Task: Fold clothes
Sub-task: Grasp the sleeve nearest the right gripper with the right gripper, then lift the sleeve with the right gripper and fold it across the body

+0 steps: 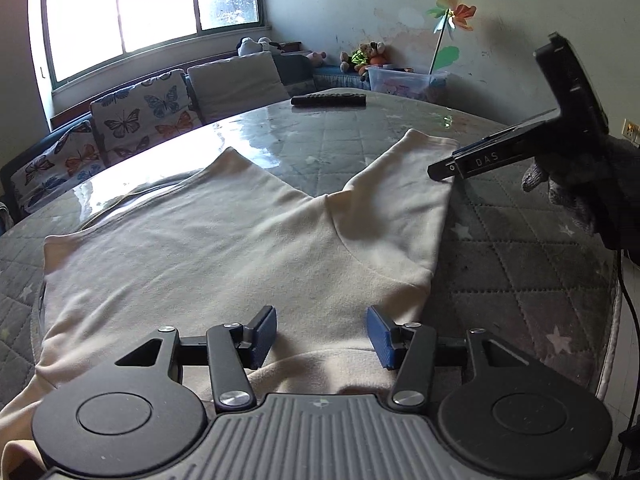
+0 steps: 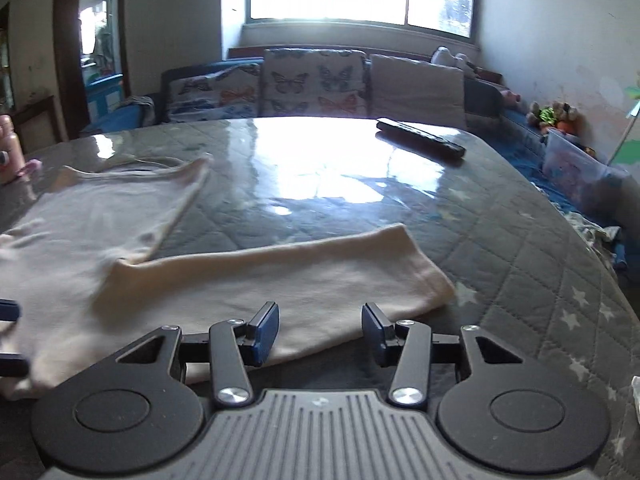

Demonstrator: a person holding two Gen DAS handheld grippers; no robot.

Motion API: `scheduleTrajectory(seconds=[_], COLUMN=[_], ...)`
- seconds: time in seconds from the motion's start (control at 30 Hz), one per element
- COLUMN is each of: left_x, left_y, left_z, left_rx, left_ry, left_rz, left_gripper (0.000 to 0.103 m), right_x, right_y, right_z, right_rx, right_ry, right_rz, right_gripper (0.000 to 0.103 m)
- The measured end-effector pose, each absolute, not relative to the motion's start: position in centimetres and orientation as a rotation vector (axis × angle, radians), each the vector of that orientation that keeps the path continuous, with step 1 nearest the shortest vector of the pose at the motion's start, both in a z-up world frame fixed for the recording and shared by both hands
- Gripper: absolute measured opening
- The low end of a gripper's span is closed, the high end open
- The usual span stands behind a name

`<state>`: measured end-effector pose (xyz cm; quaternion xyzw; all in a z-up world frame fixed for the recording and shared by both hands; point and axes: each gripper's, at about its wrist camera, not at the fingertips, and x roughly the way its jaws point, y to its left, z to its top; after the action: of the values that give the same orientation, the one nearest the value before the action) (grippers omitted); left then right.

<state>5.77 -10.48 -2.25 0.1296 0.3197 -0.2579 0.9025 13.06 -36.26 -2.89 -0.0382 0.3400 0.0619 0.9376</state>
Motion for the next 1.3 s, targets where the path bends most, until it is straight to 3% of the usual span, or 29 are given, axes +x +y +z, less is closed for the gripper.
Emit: scheduleTrajectory(seconds=[0.43,0.53,0.6,1.07,1.3], left_x=[6.0,6.1,6.2,6.9,7.1], left_y=[-10.5,-10.5,-10.6,-12.0,-12.4], left_z=[-2.2,-2.0,-1.8,-2.0,-1.9], left_rx=[0.26,0.255,0.253,0.263,0.254], left_ry=[0.666,0.665,0.663,0.664,0.643], left_rz=[-0.533,-0.523,-0.517,-0.53,-0.525], left_gripper=[0.056,0.056,0.057,0.057,0.057], right_x=[15.5,15.7,15.7,14.9,14.0], right_y=[-39.9,-40.0,-40.1,-41.2,-40.3], right_z=[-3.2,-3.3,-3.2,-3.0,0.8], right_rx=[-0.027,0.009,0.013,0.033,0.008], right_ry=[0.681,0.678,0.675,0.652,0.571], right_rz=[-0.01,-0.007,-0.011,-0.047,-0.017], right_gripper=[0.044,0.027,0.008,0.006,0.006])
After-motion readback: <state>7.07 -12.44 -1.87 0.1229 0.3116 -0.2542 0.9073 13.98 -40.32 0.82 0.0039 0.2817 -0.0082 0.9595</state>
